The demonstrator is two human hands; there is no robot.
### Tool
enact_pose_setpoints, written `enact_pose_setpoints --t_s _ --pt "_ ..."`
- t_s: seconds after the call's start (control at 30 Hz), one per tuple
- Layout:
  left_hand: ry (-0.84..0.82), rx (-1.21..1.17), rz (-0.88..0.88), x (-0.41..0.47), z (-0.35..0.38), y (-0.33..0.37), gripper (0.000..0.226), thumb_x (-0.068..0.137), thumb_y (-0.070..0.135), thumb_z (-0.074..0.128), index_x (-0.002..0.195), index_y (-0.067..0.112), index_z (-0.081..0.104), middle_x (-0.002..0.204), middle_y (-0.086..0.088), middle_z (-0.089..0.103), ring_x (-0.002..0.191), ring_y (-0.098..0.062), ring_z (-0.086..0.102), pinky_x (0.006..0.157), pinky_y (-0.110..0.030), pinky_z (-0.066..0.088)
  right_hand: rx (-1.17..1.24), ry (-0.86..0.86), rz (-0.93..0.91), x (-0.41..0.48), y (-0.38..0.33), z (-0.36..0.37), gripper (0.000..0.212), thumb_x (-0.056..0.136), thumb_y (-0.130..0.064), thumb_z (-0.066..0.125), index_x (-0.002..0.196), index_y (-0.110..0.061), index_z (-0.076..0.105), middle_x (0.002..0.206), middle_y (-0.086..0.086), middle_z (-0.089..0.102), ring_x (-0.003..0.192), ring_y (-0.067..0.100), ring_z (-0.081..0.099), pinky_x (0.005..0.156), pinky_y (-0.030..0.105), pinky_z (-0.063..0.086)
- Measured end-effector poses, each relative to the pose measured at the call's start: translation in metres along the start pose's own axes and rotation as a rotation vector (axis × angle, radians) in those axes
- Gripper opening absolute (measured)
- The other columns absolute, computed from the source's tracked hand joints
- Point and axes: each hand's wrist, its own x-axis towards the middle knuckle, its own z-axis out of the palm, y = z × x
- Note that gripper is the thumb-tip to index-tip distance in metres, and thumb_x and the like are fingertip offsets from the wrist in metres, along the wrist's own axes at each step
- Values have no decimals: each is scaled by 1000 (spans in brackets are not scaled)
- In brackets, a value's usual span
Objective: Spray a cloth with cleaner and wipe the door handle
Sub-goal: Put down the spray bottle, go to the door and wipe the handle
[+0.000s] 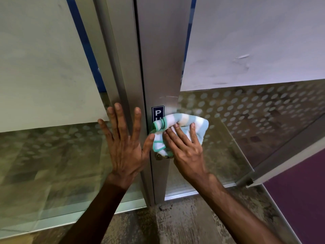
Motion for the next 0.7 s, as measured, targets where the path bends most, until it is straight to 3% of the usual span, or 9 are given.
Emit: enact_pose_setpoints --t_s 0.07,0.2,0.23,0.3,0.37,0.47,0.53,0.63,0.7 --pt "-4 2 -1 -1 0 0 75 107 62 27 165 27 -7 169 -5 -30 158 -28 -21 127 -61 -6 6 -57 -6 -5 0 -8 46 91 0 42 128 -1 70 133 15 70 131 36 61 106 77 38" --pt "-5 -5 -4 -3 -1 2 75 107 60 29 165 25 -3 169 -5 -29 159 -28 -21 127 -61 -5 165 -11 40 -31 -7 -36 45 105 5 31 129 0 70 138 15 67 134 38 58 106 74 42" --pt "-7 -6 -7 -3 -2 3 75 107 61 29 165 24 -2 169 -5 -29 159 -28 -21 127 -62 -4 256 18 96 -38 -11 -46 46 98 9 37 131 1 67 142 15 63 138 38 55 110 72 41" --pt "-15 -11 -10 -2 -2 2 75 107 62 27 164 26 -4 169 -4 -31 158 -27 -22 126 -62 -4 473 100 287 -48 -18 -66 69 71 18 40 134 4 63 146 15 59 141 37 51 113 66 41" --pt "-23 -8 -10 0 -2 2 75 107 64 25 164 29 -9 168 -3 -33 158 -27 -24 126 -63 -4 614 216 503 -51 -20 -80 77 62 24 39 134 9 60 140 23 63 131 41 61 102 62 53" --pt "-25 -8 -5 2 -4 1 74 107 65 21 163 31 -11 168 -2 -34 158 -26 -25 125 -63 -4 715 368 689 -39 -18 -96 58 75 15 44 129 11 63 116 34 70 100 51 71 78 64 59" --pt "-26 -14 -2 1 -6 1 72 107 64 20 163 31 -11 168 -2 -34 158 -25 -24 125 -64 -4 633 418 628 -18 -17 -98 55 78 19 48 131 12 60 125 37 66 111 55 67 88 69 55" --pt "-32 -38 2 0 -9 0 71 106 65 14 164 30 -9 169 -2 -32 158 -26 -23 125 -66 -3 434 397 322 23 -12 -83 65 84 24 51 146 5 42 153 27 42 145 50 41 111 71 39" --pt "-43 -53 8 1 -10 0 72 104 67 8 164 30 -8 169 -2 -30 158 -26 -22 125 -67 -2 306 312 181 43 -8 -64 47 103 8 44 149 0 44 156 22 35 148 49 31 114 75 30"
